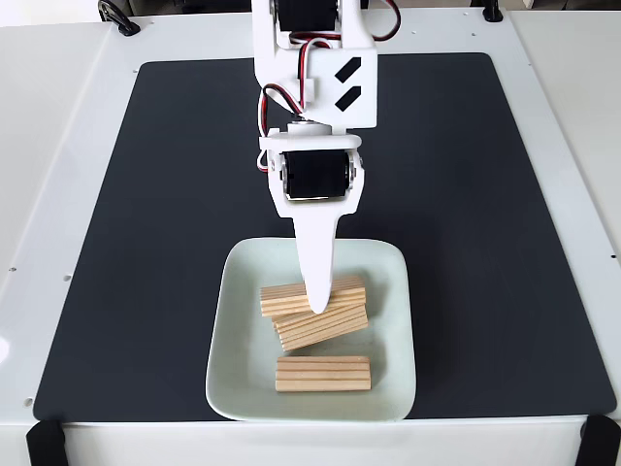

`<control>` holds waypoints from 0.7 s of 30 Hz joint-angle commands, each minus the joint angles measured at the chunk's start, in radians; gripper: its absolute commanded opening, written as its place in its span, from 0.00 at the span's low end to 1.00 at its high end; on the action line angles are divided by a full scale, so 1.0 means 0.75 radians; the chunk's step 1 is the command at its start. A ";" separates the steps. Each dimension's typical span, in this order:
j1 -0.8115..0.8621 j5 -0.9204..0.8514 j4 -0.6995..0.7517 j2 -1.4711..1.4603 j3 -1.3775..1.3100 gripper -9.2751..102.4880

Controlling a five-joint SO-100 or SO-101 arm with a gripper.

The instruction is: Pick up the wooden block and place them on the plate.

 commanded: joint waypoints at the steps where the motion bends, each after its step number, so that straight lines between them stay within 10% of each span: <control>1: 0.000 0.008 -0.008 0.031 -0.072 0.10; 11: 0.029 0.012 0.006 0.088 -0.025 0.35; 21: 0.016 0.010 0.006 0.319 0.241 0.36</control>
